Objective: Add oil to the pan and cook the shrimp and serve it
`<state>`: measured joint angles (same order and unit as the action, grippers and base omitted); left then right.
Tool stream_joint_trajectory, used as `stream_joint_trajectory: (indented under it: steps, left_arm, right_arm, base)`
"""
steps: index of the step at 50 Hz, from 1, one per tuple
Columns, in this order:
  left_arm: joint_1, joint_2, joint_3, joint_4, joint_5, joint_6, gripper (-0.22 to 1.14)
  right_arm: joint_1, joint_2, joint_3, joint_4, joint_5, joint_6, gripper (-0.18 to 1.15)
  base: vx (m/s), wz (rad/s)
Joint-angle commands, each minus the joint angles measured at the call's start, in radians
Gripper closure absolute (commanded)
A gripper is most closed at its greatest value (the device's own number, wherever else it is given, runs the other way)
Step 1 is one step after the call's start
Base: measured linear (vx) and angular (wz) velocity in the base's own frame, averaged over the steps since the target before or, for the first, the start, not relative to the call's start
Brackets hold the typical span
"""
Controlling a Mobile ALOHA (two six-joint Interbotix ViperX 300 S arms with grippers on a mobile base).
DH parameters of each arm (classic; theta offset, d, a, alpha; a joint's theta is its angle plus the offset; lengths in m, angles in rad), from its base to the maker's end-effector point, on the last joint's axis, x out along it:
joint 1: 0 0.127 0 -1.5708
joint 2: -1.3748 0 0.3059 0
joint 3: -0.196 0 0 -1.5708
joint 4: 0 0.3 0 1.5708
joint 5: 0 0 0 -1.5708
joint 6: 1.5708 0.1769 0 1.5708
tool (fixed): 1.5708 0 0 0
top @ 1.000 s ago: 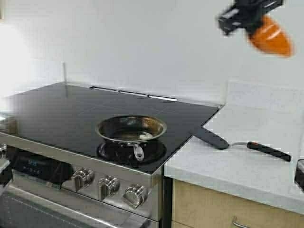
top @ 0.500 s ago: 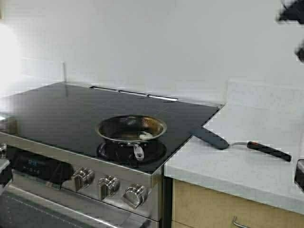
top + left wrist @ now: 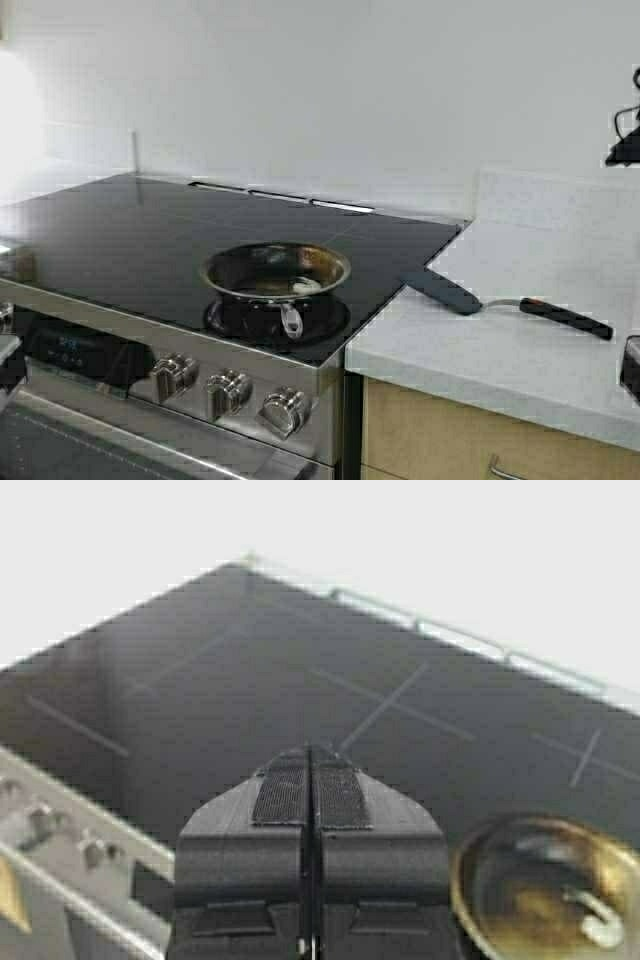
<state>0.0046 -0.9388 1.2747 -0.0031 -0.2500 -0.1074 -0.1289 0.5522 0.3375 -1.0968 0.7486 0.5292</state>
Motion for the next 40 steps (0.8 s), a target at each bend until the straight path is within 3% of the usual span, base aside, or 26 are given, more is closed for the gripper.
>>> stream_joint_trajectory:
  steps: [1,15,18,25,29,40]
  left_arm:
    - [0.002,0.008,-0.015,0.0,-0.005,0.006,0.89]
    - [0.002,0.011,-0.014,0.0,-0.003,0.014,0.89]
    - [0.0,0.012,-0.014,0.0,-0.003,0.014,0.89]
    - [0.002,0.012,-0.014,0.0,-0.003,0.014,0.89]
    - [0.0,0.012,-0.015,0.0,-0.003,0.014,0.89]
    - [0.002,0.014,-0.014,0.0,-0.005,0.015,0.89]
  right_arm:
    - [-0.028,0.029,-0.072,-0.02,-0.003,-0.003,0.91]
    - [-0.035,0.1,-0.126,-0.021,-0.008,-0.009,0.85]
    - [-0.035,0.1,-0.137,-0.02,-0.009,-0.009,0.73]
    - [-0.044,0.115,-0.178,0.012,-0.043,-0.021,0.26]
    - [-0.057,0.137,-0.213,0.035,-0.041,-0.066,0.08]
    - [-0.084,0.158,-0.261,0.166,-0.034,-0.198,0.07]
  base:
    - [0.0,0.0]
    - [0.0,0.0]
    - [0.01,0.02]
    - [0.0,0.01]
    - [0.0,0.0]
    - [0.0,0.0]
